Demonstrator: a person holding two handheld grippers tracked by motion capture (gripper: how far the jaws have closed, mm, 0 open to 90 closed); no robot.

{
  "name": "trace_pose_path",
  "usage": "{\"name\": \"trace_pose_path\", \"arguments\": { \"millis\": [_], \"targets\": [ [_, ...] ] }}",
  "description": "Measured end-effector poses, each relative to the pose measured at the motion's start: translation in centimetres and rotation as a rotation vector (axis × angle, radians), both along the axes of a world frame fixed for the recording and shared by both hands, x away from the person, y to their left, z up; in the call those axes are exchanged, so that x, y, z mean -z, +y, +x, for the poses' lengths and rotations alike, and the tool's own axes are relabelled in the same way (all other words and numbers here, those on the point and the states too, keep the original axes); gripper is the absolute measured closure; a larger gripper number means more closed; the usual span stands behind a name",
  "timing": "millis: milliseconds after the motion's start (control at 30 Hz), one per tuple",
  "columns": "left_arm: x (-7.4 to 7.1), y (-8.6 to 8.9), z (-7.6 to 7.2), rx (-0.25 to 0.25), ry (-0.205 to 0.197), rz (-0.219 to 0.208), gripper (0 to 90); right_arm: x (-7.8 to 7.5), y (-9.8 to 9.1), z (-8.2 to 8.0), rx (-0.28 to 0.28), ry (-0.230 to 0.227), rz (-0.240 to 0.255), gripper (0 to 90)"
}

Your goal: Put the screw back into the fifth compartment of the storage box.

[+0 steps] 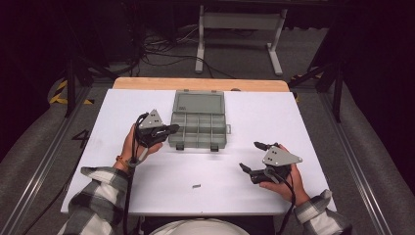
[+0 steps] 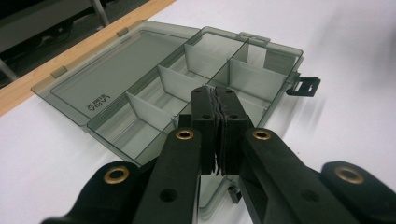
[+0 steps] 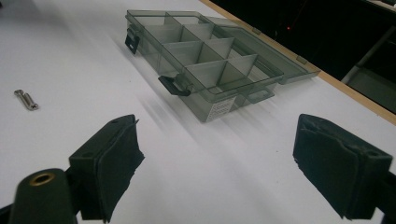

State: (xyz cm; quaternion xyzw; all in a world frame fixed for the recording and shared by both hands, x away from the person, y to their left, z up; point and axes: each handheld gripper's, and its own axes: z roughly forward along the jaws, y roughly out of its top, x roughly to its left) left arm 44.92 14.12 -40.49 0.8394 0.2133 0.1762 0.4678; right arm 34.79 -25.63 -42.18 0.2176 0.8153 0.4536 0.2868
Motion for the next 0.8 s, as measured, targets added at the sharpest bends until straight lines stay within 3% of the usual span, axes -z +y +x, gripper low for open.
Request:
{"name": "trace_pose_path", "arguments": {
  "millis": [367, 800],
  "targets": [
    [1.1, -0.3, 1.4, -0.017, 0.021, 0.022, 88.1, 0.0, 0.0, 0.1, 0.004, 0.003, 0.000, 14.7],
    [3.0, -1.4, 2.6, -0.033, 0.077, 0.089, 88.0, 0.1, -0.1, 0.0, 0.001, 0.006, -0.008, 14.7]
  ]
}}
